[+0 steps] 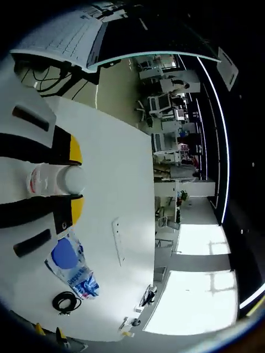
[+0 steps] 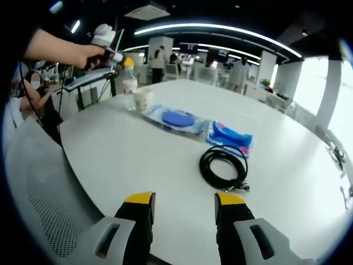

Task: Arrange the tabletop items into an orderly group along one side of the table until the central work area is clear of visible clutter.

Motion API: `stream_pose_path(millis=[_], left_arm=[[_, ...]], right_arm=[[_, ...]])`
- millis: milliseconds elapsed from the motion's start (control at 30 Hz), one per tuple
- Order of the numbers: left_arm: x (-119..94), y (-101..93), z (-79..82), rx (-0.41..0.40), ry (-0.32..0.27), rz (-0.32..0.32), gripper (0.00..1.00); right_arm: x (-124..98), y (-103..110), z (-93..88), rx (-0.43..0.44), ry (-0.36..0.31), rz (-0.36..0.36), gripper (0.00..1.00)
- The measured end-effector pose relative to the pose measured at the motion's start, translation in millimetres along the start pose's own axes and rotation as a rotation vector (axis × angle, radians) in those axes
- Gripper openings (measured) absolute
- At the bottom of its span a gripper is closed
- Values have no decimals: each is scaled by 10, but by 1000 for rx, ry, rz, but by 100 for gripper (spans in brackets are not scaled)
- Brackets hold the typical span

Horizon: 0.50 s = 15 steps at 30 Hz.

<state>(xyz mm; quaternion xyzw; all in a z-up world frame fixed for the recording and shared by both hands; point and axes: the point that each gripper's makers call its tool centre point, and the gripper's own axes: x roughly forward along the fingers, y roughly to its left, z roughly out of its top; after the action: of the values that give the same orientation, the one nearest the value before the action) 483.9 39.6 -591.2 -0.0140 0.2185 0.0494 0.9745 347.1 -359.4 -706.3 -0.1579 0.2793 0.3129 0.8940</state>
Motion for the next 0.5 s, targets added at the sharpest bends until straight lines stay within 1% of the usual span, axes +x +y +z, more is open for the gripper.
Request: stream_pose_path(millis=[67,133,200,333,433,500], left_arm=[[-1,10,-5,-8,10,29,18],[-6,51,-14,-19,29,74,18],[-7,62,-17,-71,33,104,18],[35,30,-2,-100,34,117,18],[37,10,4,-100,39,127,18],[34,-4,-1,-91,44,117,19]], right_arm=[[0,-1,8,4,-6,0,45],[-2,-1,12,3,-7,-1,45],[-1,-5,13,5,-8,-2,45],[-3,-14,15,10,-11,-5,46],[-3,-14,15,8,-11,-7,46],[-3,-16,19,8,-13,-8,46]])
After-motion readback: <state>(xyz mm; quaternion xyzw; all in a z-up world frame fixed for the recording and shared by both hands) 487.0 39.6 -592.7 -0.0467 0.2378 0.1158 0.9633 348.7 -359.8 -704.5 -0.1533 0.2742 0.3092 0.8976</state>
